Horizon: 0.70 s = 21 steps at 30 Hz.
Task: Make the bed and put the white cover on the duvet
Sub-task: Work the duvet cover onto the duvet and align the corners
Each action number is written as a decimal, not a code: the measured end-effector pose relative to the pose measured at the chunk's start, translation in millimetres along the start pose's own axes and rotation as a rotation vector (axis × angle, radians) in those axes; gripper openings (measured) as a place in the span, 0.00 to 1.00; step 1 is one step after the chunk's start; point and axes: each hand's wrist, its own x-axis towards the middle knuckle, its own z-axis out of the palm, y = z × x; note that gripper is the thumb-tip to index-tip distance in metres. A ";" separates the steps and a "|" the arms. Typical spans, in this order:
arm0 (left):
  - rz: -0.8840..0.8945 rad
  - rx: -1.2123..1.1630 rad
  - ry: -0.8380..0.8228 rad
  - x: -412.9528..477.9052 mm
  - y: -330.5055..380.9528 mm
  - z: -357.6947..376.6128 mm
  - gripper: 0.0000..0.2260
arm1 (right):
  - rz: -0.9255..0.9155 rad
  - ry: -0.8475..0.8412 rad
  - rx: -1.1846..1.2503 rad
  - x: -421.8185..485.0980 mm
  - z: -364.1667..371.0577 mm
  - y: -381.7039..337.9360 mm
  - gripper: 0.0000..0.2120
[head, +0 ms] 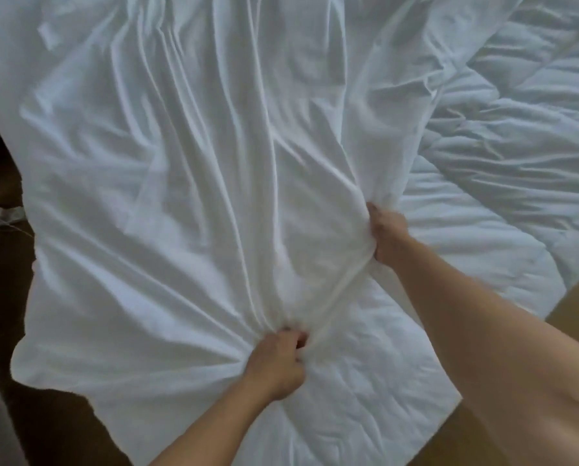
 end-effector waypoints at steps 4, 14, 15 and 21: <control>0.179 0.001 0.228 50.0 85.2 -8.1 0.38 | 0.003 0.221 -0.315 -7.3 -80.8 50.4 0.23; -0.059 0.008 0.014 49.2 148.4 43.6 0.15 | 0.089 -0.159 0.039 9.7 -106.5 16.5 0.15; -0.074 -0.011 -0.013 46.4 143.5 43.7 0.15 | 0.075 -0.193 0.113 19.5 -101.7 0.1 0.19; -0.014 -0.045 0.147 54.8 165.3 51.5 0.15 | -0.069 -0.091 0.012 48.4 -103.9 -55.9 0.19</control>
